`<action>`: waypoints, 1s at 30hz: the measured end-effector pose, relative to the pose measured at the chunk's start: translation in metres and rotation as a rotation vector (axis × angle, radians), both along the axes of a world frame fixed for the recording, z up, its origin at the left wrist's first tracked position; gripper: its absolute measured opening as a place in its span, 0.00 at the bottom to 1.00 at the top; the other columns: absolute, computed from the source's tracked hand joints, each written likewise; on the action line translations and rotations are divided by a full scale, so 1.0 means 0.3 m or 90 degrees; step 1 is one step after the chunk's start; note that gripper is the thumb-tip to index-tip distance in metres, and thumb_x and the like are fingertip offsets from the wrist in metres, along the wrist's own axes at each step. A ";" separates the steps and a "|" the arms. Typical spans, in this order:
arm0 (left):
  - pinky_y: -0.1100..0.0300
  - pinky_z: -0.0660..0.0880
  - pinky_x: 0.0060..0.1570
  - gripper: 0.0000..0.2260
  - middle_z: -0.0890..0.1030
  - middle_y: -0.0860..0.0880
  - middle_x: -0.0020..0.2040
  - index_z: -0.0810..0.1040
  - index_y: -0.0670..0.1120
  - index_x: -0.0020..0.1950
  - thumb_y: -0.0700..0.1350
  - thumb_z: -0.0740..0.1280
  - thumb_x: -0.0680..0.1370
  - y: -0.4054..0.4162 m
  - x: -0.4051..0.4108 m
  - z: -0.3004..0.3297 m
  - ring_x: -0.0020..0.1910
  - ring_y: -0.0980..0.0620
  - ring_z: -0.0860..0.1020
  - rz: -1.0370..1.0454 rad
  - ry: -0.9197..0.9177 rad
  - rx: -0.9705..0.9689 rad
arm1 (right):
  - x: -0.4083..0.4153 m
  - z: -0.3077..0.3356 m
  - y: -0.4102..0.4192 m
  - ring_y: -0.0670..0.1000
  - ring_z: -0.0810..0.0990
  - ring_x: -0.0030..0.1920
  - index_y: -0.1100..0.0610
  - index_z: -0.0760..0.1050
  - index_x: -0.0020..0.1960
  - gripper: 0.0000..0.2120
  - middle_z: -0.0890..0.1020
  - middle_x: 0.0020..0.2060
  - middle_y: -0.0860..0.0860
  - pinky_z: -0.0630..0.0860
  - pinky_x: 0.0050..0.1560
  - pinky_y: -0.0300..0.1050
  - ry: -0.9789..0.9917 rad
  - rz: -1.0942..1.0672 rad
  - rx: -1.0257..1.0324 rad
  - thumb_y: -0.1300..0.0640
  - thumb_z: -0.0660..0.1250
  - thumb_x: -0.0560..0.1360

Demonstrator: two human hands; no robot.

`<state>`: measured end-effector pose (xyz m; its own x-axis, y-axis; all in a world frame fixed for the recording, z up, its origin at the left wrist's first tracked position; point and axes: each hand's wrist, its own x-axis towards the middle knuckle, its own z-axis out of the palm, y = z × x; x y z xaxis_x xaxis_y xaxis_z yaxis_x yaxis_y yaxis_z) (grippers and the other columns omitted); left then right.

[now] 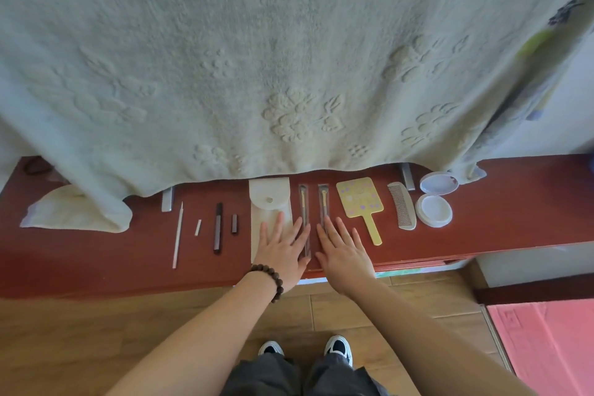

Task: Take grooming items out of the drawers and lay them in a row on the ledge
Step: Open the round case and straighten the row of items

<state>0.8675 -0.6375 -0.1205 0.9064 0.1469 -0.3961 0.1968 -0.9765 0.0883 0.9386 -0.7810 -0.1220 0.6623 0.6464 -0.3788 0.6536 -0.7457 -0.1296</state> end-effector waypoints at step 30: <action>0.46 0.40 0.75 0.31 0.29 0.49 0.73 0.32 0.51 0.75 0.58 0.49 0.82 0.002 -0.099 -0.035 0.77 0.45 0.36 0.170 -0.063 -0.039 | 0.019 0.017 0.017 0.51 0.32 0.75 0.48 0.36 0.76 0.37 0.34 0.73 0.44 0.38 0.76 0.53 0.005 0.048 0.080 0.34 0.30 0.70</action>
